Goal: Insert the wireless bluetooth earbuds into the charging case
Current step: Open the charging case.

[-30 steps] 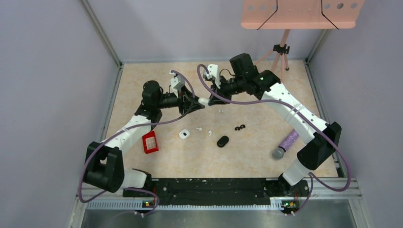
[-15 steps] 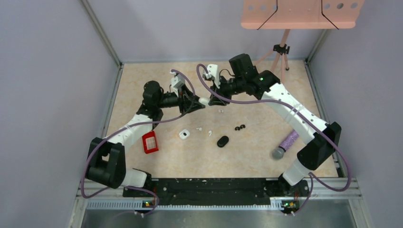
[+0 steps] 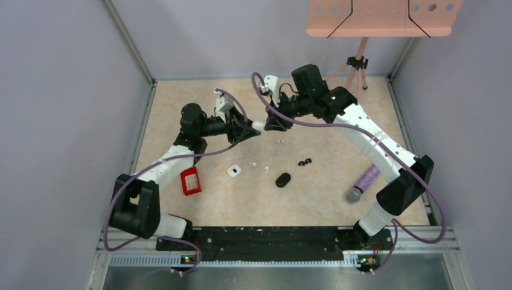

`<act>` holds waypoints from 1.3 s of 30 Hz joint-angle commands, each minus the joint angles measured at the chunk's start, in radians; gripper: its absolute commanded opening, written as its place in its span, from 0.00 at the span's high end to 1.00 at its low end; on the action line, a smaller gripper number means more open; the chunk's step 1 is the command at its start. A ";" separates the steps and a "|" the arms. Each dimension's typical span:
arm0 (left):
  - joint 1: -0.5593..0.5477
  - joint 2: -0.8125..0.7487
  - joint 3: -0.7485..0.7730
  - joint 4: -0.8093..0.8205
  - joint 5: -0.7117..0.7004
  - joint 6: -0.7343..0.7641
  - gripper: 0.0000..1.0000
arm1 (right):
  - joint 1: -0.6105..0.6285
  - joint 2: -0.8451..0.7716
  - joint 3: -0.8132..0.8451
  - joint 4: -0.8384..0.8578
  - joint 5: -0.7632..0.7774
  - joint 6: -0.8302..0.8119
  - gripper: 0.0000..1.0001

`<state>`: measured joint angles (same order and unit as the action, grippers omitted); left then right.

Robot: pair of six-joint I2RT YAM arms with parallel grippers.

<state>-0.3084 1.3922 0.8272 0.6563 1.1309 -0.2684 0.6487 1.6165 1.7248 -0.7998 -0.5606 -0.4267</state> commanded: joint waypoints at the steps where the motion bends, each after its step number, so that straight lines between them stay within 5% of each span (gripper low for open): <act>1: -0.012 -0.005 -0.020 0.030 0.062 -0.005 1.00 | -0.028 0.012 0.078 0.109 0.041 0.039 0.71; 30: -0.011 -0.023 -0.043 -0.048 0.022 0.044 1.00 | -0.058 0.003 0.088 0.114 -0.016 0.113 0.69; 34: -0.001 -0.028 -0.045 -0.043 0.015 0.019 1.00 | -0.067 0.038 0.169 0.107 0.031 0.119 0.52; 39: 0.072 -0.060 -0.054 -0.058 -0.003 -0.054 1.00 | -0.068 0.131 0.280 0.121 0.198 -0.076 0.39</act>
<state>-0.2928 1.3891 0.7868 0.5888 1.1370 -0.2707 0.5930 1.6848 1.9022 -0.7204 -0.4923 -0.3584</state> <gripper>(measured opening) 0.348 0.574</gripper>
